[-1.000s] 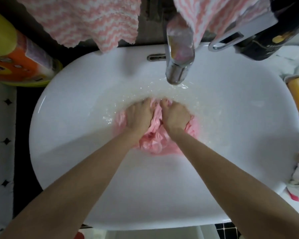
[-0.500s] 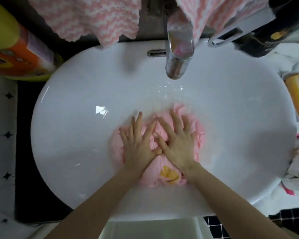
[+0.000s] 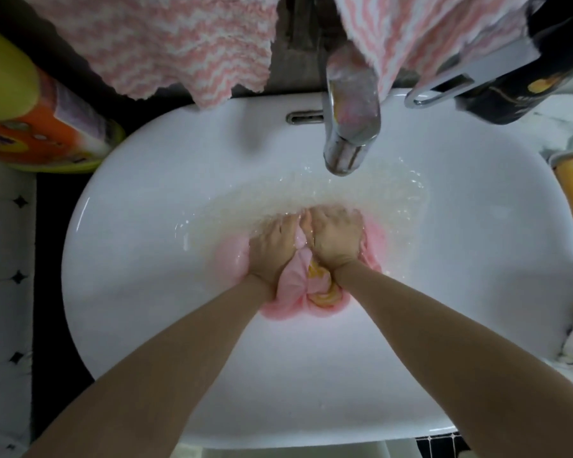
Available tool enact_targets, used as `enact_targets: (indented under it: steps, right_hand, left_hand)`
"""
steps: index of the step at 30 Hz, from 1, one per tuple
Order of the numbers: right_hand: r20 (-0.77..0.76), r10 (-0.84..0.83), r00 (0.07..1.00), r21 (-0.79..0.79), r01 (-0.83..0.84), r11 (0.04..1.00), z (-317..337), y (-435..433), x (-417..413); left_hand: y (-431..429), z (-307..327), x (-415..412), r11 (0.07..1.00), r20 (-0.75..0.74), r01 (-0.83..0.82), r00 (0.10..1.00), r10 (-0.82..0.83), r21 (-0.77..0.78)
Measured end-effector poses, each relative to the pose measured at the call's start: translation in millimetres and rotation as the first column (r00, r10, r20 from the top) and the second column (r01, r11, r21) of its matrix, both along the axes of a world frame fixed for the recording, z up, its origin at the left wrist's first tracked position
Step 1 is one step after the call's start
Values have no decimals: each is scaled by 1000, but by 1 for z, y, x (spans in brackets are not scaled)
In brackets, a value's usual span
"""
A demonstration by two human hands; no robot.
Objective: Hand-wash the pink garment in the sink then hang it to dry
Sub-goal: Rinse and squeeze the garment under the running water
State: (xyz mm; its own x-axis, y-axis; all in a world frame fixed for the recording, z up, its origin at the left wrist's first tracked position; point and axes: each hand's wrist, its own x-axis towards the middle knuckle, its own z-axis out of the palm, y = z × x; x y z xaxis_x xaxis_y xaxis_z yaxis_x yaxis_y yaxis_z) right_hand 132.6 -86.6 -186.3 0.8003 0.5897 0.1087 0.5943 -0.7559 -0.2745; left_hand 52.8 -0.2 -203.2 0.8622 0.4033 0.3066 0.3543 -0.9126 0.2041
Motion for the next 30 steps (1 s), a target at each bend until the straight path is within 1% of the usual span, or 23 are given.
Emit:
enact_targets:
  steps: [1,2,3,4,5,6,7,9,11,12,13,14,15,16,17,18,19,20,21,22,25,28,30]
  right_hand:
    - [-21,0,1000,-12,0,1000,3,4,5]
    - [-83,-2,997,-37,-1,999,9,7,8]
    - [-153,-17,988,-78,5,997,17,9,11]
    - [-222,-63,973,-131,34,991,22,11,15]
    - [-320,-143,937,-161,95,982,29,12,20]
    - [-435,-202,878,-153,150,977,37,12,26]
    - [-557,-235,797,-108,211,972,46,10,31]
    - [-733,-199,650,39,331,943,69,2,38]
    - [-840,-110,532,198,489,849,90,-13,40]
    - [-865,-78,496,236,538,809,97,-20,37]
    - [-865,-61,498,256,542,800,103,-28,32]
    - [-831,-82,550,252,504,826,104,-36,23]
    - [-743,-125,658,225,421,879,102,-44,12]
    - [-593,-163,789,153,309,939,96,-52,0]
    - [-445,-156,882,63,205,977,90,-60,-12]
    - [-383,-118,916,-22,118,993,82,-64,-22]
    - [-415,-93,905,-99,57,993,75,-67,-30]
    - [-477,-87,875,-145,20,989,68,-67,-35]
    - [-525,-79,848,-177,-19,984,58,-68,-40]
    - [-526,-53,849,-189,-56,980,50,-68,-45]
    - [-435,28,900,-144,-100,985,34,-65,-61]
    - [-290,-5,957,-73,-17,997,23,-51,-63]
    - [-207,-36,978,10,39,999,16,-44,-58]
  left_hand:
    - [2,5,6,999,-29,-5,1000,4,-39]
    - [6,13,10,996,-103,-33,994,24,-86]
    - [9,17,15,987,-215,-60,976,27,-149]
    - [13,22,20,962,-356,-114,934,19,-250]
    - [17,27,24,916,-444,-194,896,19,-352]
    - [22,32,26,839,-473,-267,881,13,-474]
    - [25,41,26,724,-452,-316,892,6,-614]
    - [30,71,26,452,-304,-295,951,54,-842]
    - [30,99,19,204,-175,-206,971,160,-957]
    - [29,110,13,107,-145,-171,966,214,-979]
    - [27,118,4,88,-124,-148,964,236,-985]
    - [25,120,-5,140,-105,-141,966,236,-980]
    - [20,121,-17,291,-101,-156,975,197,-944]
    - [16,114,-31,542,-121,-164,986,115,-824]
    - [11,104,-46,757,-182,-128,983,12,-640]
    - [6,91,-58,878,-257,-66,964,-66,-475]
    - [0,81,-68,911,-364,-47,924,-117,-411]
    - [-6,73,-74,902,-443,-64,884,-147,-426]
    - [-12,64,-78,882,-494,-92,853,-169,-461]
    - [-19,56,-80,884,-500,-92,849,-170,-459]
    - [-36,41,-77,945,-389,-26,915,-109,-327]
    - [-40,28,-64,964,-215,-4,975,-55,-267]
    - [-37,19,-55,975,-158,-9,987,-27,-222]
